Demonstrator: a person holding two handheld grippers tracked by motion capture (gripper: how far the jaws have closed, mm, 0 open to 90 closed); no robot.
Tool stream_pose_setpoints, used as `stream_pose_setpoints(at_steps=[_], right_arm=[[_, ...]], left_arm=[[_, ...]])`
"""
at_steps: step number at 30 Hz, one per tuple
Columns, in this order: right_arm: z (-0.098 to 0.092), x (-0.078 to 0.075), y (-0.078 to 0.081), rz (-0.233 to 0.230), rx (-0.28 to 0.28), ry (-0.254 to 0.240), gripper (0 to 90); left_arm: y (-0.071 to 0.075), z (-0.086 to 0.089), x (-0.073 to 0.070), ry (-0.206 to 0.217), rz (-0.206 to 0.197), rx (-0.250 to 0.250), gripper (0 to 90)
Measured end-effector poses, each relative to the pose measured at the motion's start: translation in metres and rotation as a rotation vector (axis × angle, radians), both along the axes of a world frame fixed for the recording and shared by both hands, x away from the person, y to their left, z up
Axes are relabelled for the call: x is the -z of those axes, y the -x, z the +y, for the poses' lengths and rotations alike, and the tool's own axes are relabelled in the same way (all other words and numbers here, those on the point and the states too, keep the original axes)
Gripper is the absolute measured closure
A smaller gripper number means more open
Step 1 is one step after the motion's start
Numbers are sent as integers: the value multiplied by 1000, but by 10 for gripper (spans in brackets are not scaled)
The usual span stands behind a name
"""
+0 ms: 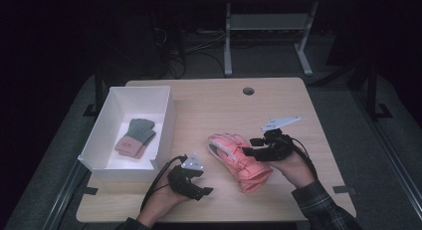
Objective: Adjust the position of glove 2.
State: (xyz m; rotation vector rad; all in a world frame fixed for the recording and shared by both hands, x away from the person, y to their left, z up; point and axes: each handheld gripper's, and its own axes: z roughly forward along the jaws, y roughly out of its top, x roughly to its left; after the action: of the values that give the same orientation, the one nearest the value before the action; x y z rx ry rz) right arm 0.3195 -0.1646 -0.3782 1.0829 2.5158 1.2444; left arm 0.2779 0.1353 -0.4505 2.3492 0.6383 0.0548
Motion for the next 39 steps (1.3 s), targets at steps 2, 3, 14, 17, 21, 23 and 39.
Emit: stream_pose_setpoints(at_steps=[2,3,14,17,21,23,39], right_arm=[[-10,0,1,-8,11,10,611],[-15,0,2,-14,22,17,647],[-65,16,7,-33,83,78,900],[-69,27,10,-31,71,121,900],[-72,43,15,-13,36,117,900],[-71,48,15,-2,18,112,900],[-52,74,9,47,-83,139,897]], left_arm=[[1,1,-1,12,3,4,392],[2,1,-3,12,-7,8,443],[0,-5,-11,30,28,17,897],[-4,-9,-12,23,19,3,897],[-14,-14,-11,55,38,-29,897],[-18,-17,-12,50,32,-32,897],[-48,-43,-8,22,-1,-57,896]])
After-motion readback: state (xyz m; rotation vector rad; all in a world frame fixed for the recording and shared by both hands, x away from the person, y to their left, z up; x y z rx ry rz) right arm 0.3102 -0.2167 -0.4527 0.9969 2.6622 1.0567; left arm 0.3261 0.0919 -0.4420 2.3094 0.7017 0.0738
